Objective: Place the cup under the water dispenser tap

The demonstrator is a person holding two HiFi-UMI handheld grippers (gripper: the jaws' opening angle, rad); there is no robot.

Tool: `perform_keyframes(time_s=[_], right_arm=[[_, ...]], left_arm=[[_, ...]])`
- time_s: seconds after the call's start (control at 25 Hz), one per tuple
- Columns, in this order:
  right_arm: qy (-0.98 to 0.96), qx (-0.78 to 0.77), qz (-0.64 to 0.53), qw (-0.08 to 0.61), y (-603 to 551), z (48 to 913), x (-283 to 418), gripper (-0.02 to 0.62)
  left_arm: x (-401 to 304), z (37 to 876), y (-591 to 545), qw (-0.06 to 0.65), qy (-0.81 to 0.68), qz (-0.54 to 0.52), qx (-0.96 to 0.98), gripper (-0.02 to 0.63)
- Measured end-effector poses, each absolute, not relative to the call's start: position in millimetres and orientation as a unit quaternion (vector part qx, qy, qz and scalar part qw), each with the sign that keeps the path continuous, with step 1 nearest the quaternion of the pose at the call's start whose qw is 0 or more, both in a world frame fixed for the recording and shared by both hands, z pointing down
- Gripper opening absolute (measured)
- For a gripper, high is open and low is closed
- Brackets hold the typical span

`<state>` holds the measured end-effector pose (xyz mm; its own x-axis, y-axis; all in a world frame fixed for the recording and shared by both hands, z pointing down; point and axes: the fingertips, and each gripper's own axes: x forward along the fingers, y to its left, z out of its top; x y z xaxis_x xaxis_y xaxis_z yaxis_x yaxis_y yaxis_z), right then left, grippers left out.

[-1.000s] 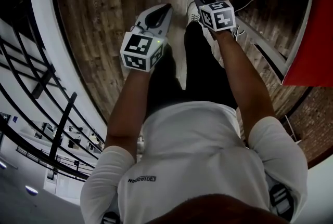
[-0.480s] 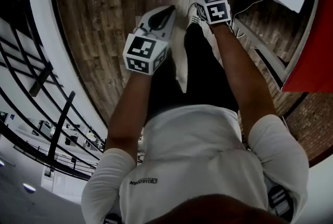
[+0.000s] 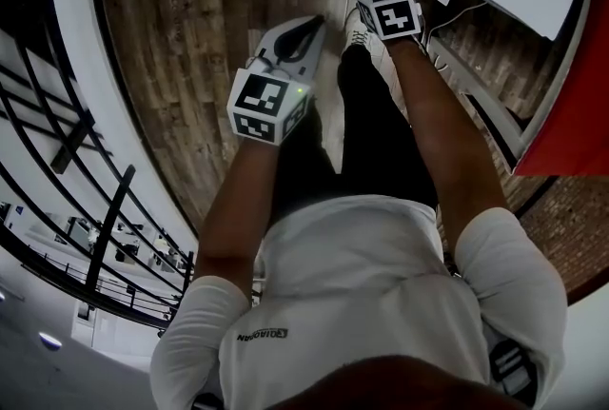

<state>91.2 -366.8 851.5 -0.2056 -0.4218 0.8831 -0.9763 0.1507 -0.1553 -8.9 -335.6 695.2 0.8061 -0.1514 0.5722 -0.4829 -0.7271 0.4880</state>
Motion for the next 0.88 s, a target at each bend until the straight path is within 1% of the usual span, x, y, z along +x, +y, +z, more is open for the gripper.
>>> perform_keyframes(time_s=[0.24,0.88], right_arm=[[-0.671,0.521,0.374,0.372,-369.3,855.9,95.7,0.044],[-0.682,0.518,0.348,0.381,-372.7,859.0,95.0,0.046]], left_arm=[[-7.4,695.3,-337.8,0.330,-0.183,0.251,0.892,-0.005],[-7.7,694.4,-332.7,0.331,-0.178,0.255,0.891,-0.005]])
